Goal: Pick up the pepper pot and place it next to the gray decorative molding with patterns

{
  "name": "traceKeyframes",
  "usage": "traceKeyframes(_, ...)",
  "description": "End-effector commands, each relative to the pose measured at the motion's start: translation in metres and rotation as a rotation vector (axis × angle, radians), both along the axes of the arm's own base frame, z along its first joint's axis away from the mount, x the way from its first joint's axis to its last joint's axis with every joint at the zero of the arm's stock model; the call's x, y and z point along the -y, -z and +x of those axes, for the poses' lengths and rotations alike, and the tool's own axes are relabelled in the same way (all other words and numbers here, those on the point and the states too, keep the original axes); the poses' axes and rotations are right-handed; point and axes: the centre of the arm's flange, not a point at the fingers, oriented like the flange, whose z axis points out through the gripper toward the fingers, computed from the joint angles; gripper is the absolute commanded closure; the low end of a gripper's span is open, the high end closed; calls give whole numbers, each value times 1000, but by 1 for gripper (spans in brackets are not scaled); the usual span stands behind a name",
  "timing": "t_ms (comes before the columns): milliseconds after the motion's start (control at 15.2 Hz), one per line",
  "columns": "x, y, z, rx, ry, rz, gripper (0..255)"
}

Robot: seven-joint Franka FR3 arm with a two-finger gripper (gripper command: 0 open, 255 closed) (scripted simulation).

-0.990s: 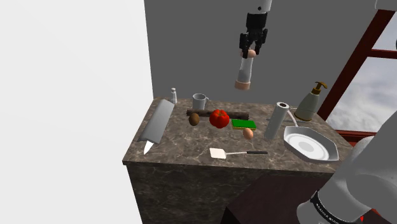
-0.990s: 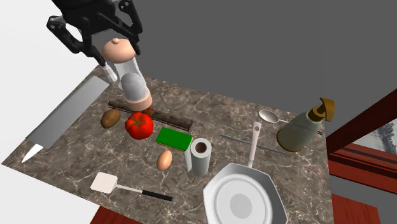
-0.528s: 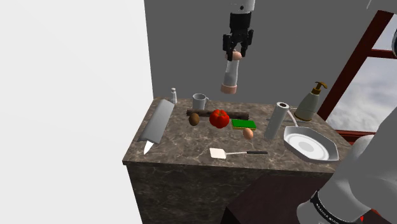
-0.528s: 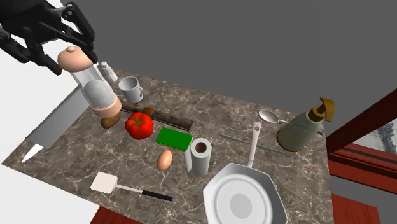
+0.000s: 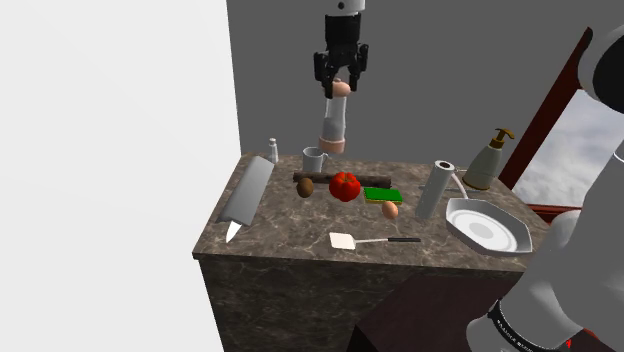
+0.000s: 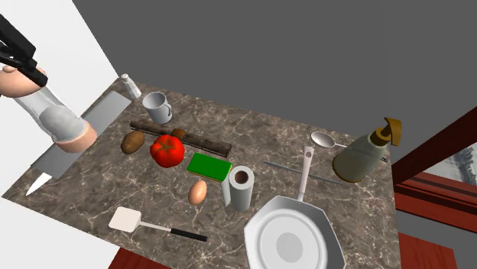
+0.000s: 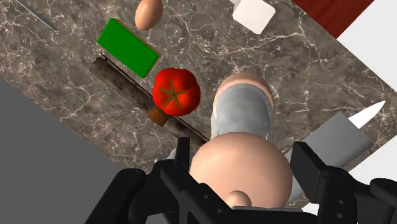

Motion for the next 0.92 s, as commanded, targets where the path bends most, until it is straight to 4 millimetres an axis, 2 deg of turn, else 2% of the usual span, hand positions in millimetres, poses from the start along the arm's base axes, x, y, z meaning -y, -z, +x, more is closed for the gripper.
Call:
traceKeyframes(0, -26, 1, 2, 0, 1, 0, 255)
traceKeyframes(264, -77, 1, 6, 0, 1, 0, 255)
traceKeyframes(858, -77, 48, 6, 0, 1, 0, 255)
